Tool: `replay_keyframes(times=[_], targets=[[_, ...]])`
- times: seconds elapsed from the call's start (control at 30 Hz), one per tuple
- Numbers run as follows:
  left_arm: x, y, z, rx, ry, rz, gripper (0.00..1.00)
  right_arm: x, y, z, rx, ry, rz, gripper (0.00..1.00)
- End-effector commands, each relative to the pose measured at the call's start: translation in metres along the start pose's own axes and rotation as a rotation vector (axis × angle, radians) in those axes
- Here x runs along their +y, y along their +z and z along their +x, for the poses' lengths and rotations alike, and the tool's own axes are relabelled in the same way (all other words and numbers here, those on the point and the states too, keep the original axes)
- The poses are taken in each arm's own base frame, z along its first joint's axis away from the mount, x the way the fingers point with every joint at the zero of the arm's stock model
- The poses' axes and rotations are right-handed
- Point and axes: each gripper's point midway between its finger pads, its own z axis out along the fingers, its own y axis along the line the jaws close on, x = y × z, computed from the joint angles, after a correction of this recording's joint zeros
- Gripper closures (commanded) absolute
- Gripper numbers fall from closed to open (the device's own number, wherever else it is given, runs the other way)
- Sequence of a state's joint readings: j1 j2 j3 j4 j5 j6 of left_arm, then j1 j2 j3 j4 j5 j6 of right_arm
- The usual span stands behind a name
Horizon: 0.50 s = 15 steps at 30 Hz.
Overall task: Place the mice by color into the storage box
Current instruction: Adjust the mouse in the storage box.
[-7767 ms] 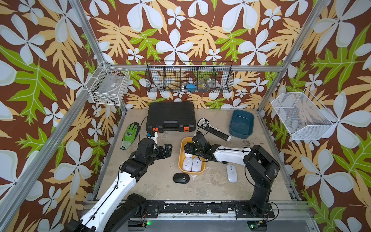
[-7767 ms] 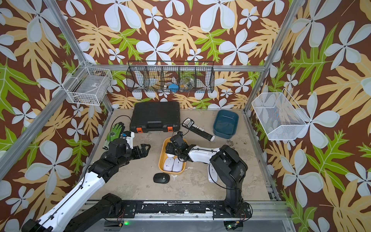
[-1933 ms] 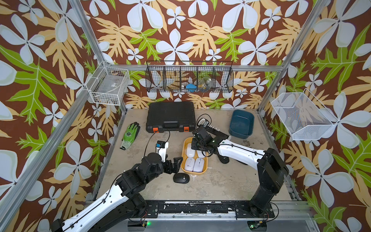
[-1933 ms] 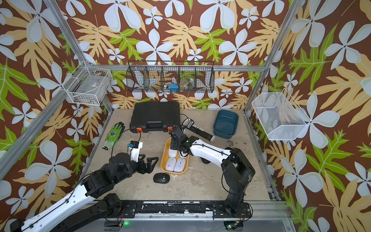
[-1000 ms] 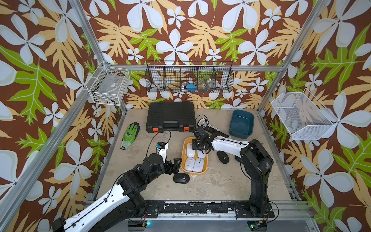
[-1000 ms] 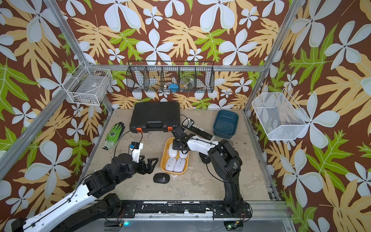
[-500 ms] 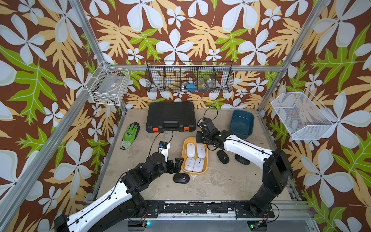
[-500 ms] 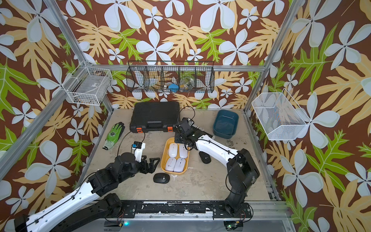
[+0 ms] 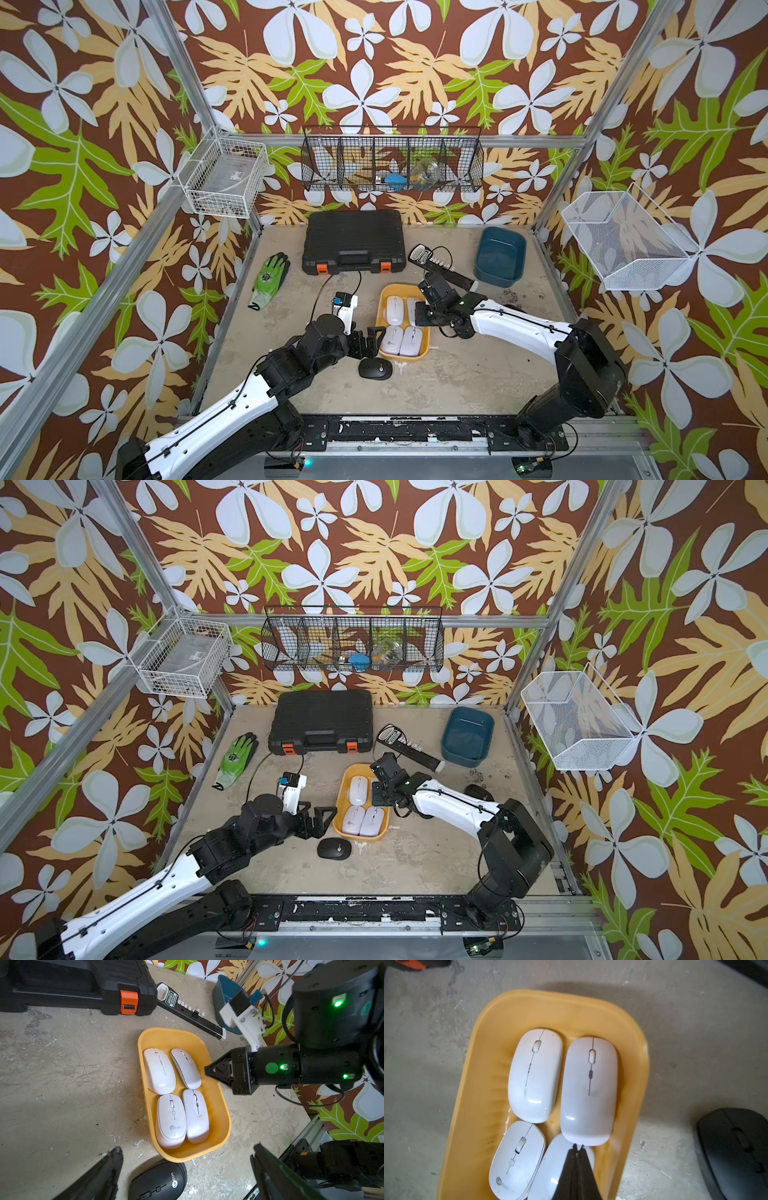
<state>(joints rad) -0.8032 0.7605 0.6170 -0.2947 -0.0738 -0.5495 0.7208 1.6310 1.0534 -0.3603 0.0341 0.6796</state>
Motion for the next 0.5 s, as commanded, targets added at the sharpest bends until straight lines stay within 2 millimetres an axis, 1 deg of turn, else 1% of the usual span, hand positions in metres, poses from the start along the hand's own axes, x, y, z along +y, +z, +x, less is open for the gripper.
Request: replay_keyframes(times=[0.0, 0.27, 0.4, 0.47], targets=[[-0.001, 0.0, -0.003, -0.017, -0.011, 0.006, 0.0, -0.005, 0.008, 0.003, 0.019, -0.016, 0.053, 0.99], [0.005, -0.004, 0.001, -0.014, -0.005, -0.016, 0.0, -0.007, 0.03, 0.009, 0.055, -0.012, 0.101, 1.0], [0.008, -0.005, 0.001, -0.015, 0.001, -0.026, 0.0, 0.0, 0.042, 0.01, 0.075, -0.022, 0.096, 1.0], [0.009, -0.006, 0.001, -0.016, 0.003, -0.031, 0.0, 0.007, 0.044, 0.008, 0.07, -0.027, 0.087, 1.0]])
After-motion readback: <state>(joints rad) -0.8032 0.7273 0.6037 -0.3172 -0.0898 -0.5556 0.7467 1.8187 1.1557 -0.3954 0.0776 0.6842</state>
